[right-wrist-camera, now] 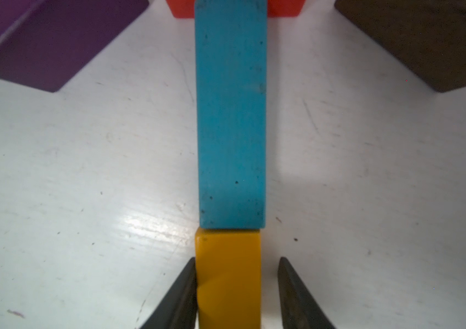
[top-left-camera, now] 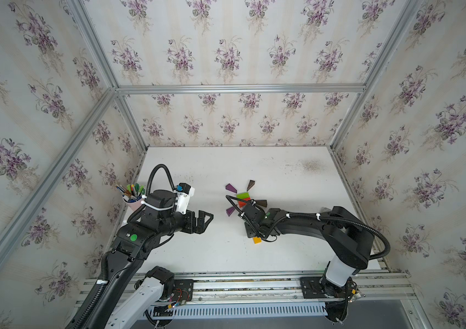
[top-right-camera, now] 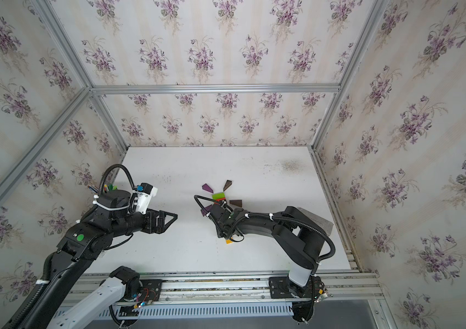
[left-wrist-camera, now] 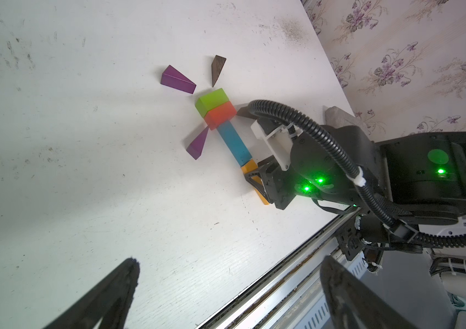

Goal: Assemble a small pinwheel with building blocks
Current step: Assemble the building block at the center of the board, then reset both arms

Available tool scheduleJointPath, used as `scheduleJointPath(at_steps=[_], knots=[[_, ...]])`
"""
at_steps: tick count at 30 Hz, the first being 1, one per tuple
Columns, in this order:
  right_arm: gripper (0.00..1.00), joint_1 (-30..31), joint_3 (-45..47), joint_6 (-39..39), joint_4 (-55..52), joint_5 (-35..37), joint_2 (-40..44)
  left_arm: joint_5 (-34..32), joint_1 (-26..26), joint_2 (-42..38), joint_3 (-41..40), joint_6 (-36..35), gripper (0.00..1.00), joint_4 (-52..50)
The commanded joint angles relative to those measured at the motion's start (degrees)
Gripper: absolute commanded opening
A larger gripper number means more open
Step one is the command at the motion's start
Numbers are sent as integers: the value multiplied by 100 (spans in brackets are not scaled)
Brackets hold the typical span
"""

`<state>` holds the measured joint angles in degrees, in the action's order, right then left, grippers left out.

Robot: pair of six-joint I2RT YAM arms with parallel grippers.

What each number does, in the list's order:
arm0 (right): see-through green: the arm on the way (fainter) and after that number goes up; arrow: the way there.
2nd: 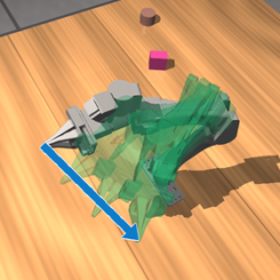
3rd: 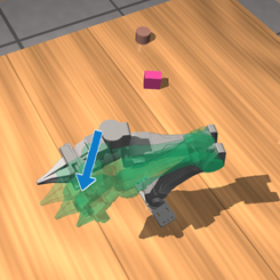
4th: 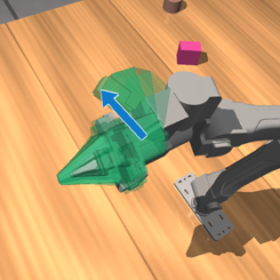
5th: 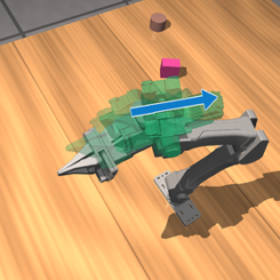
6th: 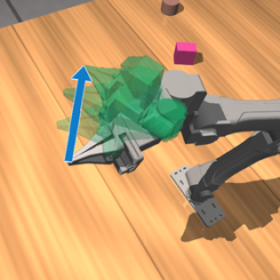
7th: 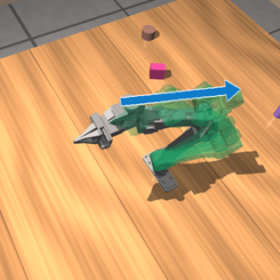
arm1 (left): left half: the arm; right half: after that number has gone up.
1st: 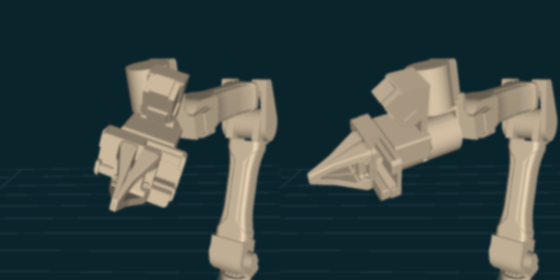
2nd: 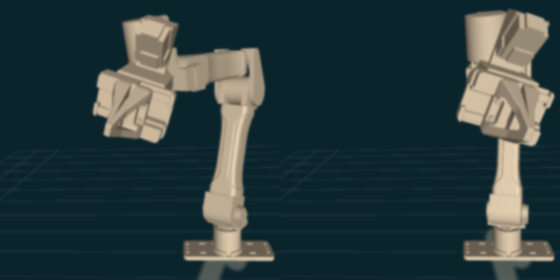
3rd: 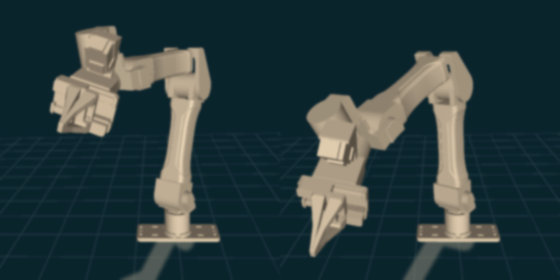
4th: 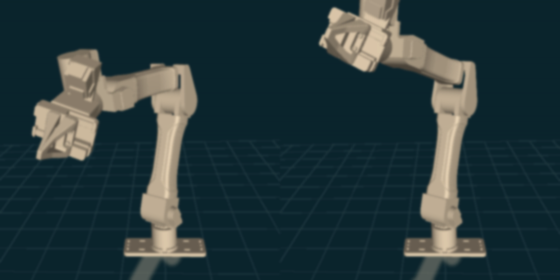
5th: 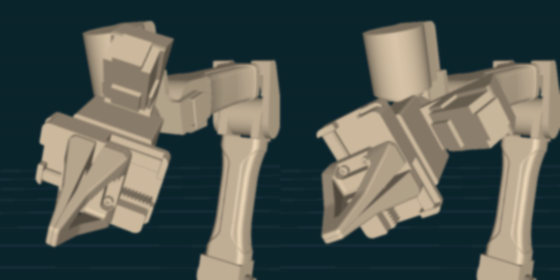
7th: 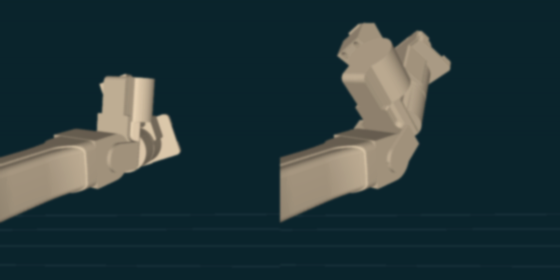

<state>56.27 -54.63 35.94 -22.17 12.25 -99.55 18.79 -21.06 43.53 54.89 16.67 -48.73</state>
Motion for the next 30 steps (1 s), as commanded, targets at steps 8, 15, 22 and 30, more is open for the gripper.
scheduleJointPath(at_steps=[8, 15, 22, 30], knots=[[62, -11, -315, -254, -508, 120, -120, 99, 2, -35, 70, -13, 99, 40], [64, -11, -406, -297, -600, 300, 194, 85, 3, 25, 281, -71, 99, 22], [64, -11, -304, -464, -569, 364, 789, -154, 6, 117, 478, -144, 99, 24], [100, -1024, 160, -892, -98, -297, 2362, -910, 21, 604, 495, -383, 99, 318]])
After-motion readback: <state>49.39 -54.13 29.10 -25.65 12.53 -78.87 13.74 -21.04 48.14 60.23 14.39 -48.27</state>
